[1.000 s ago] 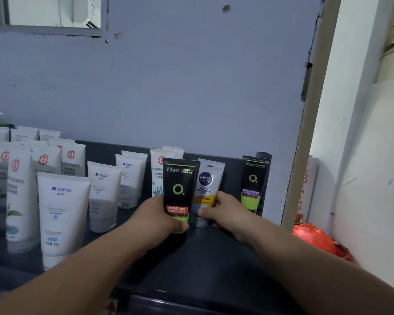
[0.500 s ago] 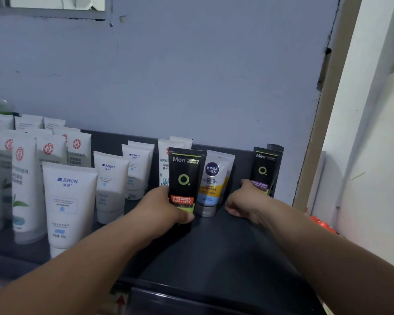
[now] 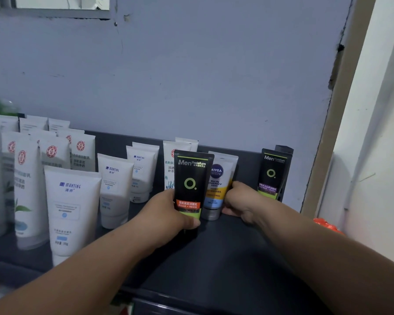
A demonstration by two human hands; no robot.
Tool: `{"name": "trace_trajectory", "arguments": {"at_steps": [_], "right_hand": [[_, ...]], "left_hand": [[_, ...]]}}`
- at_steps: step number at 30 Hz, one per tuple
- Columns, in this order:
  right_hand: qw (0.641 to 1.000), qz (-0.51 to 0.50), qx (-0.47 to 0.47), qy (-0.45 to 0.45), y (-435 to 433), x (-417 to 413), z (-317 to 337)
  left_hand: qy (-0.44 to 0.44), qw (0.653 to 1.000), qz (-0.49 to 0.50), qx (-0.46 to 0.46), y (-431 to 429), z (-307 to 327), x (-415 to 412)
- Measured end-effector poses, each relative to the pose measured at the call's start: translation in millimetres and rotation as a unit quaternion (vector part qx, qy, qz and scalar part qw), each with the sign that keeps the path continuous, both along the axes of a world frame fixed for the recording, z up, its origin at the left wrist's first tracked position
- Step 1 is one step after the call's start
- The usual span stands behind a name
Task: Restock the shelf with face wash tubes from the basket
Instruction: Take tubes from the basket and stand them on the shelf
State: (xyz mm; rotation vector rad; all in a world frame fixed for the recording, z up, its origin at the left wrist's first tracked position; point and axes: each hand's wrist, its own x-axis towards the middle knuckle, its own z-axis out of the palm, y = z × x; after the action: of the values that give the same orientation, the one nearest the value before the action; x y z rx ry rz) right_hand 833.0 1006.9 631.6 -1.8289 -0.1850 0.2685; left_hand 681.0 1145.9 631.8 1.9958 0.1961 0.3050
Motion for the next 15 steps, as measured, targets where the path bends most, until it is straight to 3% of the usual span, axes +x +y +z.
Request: {"name": "trace_trajectory", "arguments": {"at_steps": [5,10,15], "right_hand": [[0.995,-0.098,0.012,0.015,-1.5,-4.5,-0.1],[0.999,0.004,-0.05,-0.009,2.8,-26.1,1.6],[0.997,0.053,-0.028,-0.052,3.1,-38.5,3.6]], "left_hand": [[0.002,1.0,-0.001,-0.008,-0.6,1.1,0.8],[-0.004,1.0,-0.009,-0.01,-1.5,2.7,-3.8],[-0.028,1.0,-0.011,0.005,-2.2,10.9,-16.2]]}}
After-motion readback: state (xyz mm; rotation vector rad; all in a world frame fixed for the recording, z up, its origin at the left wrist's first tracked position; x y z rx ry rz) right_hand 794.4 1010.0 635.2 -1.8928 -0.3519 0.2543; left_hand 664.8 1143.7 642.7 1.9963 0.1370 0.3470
